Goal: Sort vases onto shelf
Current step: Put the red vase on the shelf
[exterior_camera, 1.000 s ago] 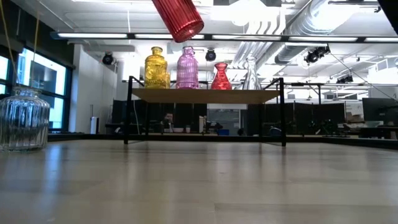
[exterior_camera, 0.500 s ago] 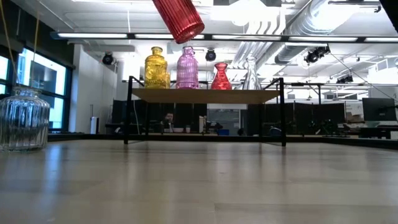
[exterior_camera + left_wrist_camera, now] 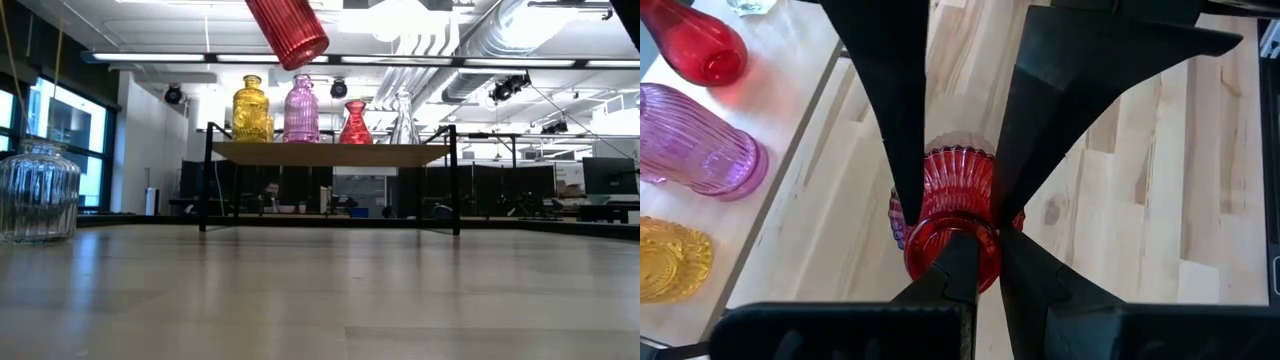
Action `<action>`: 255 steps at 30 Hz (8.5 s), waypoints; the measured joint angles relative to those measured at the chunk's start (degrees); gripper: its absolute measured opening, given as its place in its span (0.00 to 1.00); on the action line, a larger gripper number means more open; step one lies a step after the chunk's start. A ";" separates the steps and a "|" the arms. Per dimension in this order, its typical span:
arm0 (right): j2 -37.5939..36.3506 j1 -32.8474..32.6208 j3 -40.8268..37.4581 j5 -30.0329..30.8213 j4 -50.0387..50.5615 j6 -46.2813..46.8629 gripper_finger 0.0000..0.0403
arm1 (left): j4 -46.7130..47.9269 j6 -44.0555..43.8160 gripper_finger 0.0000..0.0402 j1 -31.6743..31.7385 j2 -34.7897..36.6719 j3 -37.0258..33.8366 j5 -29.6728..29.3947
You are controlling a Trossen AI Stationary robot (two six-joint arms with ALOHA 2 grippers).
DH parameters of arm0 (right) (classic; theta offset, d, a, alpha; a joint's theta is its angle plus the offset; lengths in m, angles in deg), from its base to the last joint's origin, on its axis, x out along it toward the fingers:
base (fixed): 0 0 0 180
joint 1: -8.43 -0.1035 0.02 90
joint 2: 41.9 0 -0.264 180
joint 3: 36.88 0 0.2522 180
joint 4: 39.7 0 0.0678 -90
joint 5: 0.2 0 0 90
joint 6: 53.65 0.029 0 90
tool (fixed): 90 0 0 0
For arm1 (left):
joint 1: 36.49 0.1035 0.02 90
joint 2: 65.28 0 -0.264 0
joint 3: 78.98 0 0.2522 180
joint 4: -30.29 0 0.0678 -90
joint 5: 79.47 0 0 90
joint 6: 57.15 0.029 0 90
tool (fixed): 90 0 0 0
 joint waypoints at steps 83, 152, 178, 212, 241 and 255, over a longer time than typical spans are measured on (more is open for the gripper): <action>1.37 1.87 -0.04 0.40 2.84 19.73 0.13 | 3.77 -0.52 0.36 3.80 1.25 -0.11 3.21; -34.45 22.01 -55.36 -10.47 -33.98 21.67 0.00 | 7.43 -4.55 0.36 3.71 9.01 -0.66 -2.44; -22.93 12.83 -54.91 -11.77 -45.98 14.50 0.32 | 7.50 -4.43 0.36 3.71 10.03 -0.62 -2.73; -3.07 13.58 -49.77 -8.23 -40.56 18.38 0.32 | 7.45 -5.50 0.36 3.36 15.17 -0.52 -2.71; -0.65 6.01 -44.44 -5.87 -46.80 7.70 0.33 | 7.50 -5.04 0.36 3.36 15.02 -0.55 -2.71; 2.36 5.12 -34.12 -1.30 -44.71 5.34 0.32 | 7.50 -7.06 0.36 3.34 15.02 -0.55 -2.70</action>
